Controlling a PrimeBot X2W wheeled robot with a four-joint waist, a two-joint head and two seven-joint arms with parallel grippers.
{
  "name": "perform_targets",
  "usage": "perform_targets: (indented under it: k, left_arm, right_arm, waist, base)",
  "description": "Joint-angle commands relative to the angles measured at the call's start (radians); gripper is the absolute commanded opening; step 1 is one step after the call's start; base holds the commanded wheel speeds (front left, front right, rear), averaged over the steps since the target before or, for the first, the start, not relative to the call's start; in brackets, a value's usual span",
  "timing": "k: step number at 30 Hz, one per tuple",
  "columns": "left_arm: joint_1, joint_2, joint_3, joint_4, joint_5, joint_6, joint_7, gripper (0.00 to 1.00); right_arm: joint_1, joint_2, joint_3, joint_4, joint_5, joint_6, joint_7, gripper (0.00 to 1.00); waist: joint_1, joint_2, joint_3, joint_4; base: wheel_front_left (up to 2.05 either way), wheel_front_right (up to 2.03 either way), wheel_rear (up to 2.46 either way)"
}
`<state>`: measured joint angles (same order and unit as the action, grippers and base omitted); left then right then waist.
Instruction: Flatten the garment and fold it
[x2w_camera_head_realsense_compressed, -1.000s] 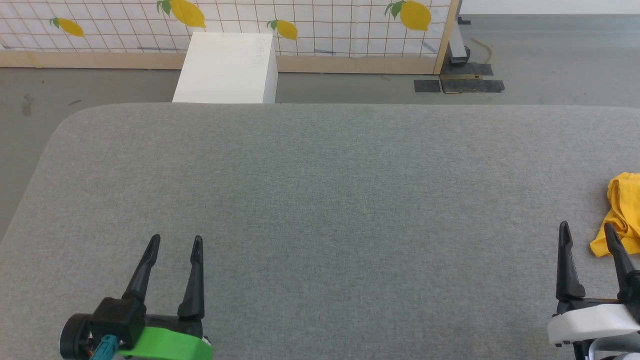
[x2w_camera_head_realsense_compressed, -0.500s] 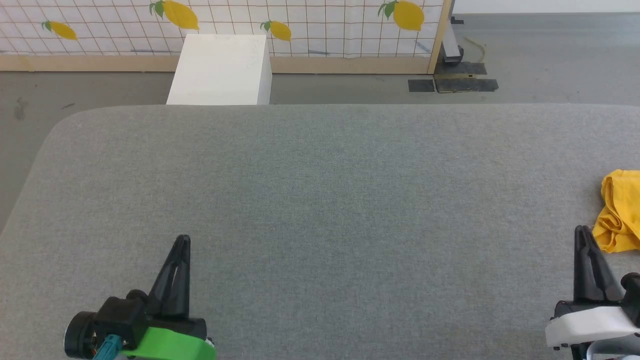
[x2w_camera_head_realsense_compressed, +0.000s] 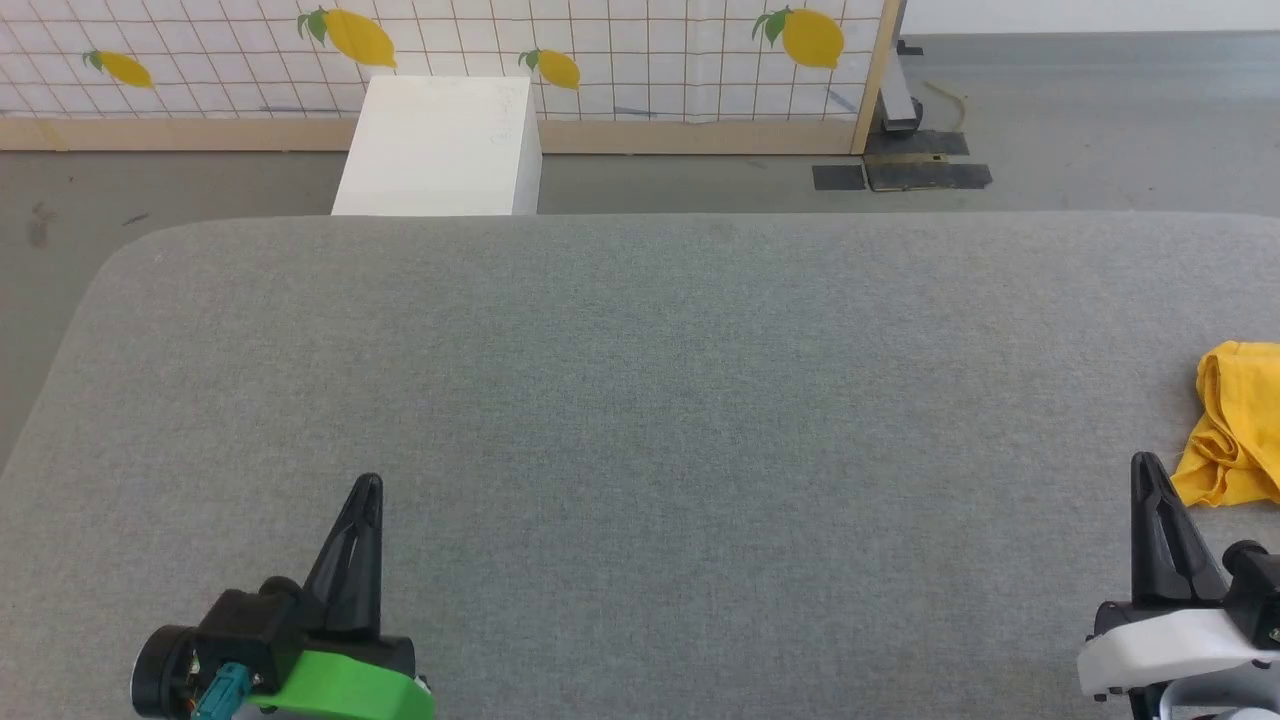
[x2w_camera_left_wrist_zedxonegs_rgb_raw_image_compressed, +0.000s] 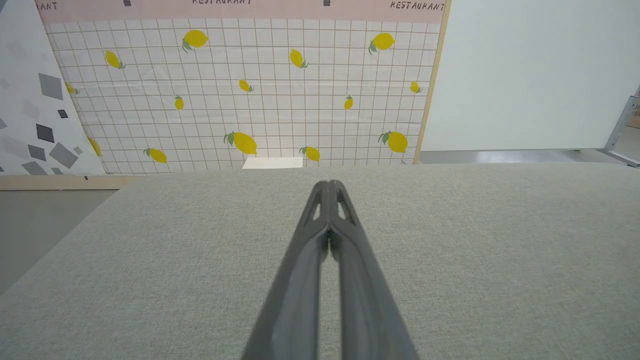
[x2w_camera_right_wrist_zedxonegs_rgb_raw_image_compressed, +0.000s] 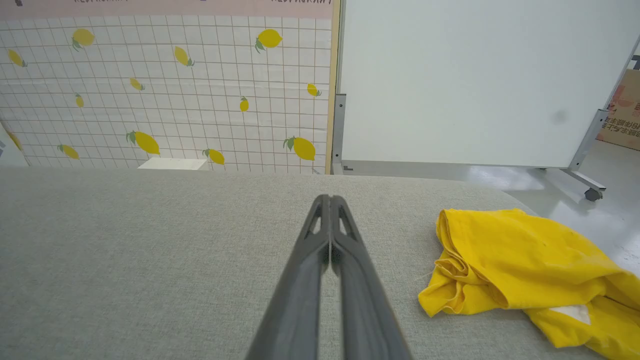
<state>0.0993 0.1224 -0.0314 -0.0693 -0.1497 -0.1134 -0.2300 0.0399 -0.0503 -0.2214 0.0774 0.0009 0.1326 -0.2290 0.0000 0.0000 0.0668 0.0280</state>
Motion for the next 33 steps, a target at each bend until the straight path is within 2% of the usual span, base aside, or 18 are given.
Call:
perform_targets:
  k: [1,33]
  left_arm:
    - [-0.012,-0.005,0.003,0.005,0.01,0.006,0.006,0.0]
    - [-0.039,-0.026,0.012,0.025,0.053,0.039,0.075,0.0]
  right_arm:
    - [-0.005,0.0,0.008,-0.008,0.0,0.0,0.006,0.0]
    - [-0.016,0.0,0.074,-0.029,0.0,-0.001,0.075,0.0]
  waist:
    - [0.0,0.0,-0.001,0.0]
    - [0.0,0.0,-0.021,-0.009]
  base:
    - [0.0,0.0,0.0]
    - [0.0,0.0,0.0]
